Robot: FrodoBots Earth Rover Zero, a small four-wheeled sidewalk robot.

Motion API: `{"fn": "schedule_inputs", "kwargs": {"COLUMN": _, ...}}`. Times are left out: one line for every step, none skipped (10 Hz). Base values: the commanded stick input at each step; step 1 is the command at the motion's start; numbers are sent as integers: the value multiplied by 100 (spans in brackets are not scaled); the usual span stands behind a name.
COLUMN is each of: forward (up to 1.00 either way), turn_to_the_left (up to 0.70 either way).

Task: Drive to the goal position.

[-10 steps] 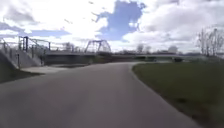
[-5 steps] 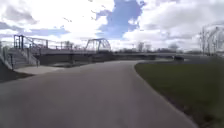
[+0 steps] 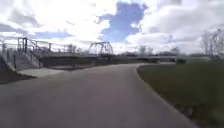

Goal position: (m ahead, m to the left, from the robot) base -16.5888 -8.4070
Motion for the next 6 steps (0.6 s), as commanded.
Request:
{"fn": "schedule_inputs", "kwargs": {"forward": 0, "turn_to_the_left": 0}}
{"fn": "schedule_inputs", "kwargs": {"forward": 0, "turn_to_the_left": 0}}
{"fn": "schedule_inputs", "kwargs": {"forward": 0, "turn_to_the_left": 0}}
{"fn": "schedule_inputs", "kwargs": {"forward": 0, "turn_to_the_left": 0}}
{"fn": "schedule_inputs", "kwargs": {"forward": 0, "turn_to_the_left": 0}}
{"fn": "schedule_inputs", "kwargs": {"forward": 0, "turn_to_the_left": 0}}
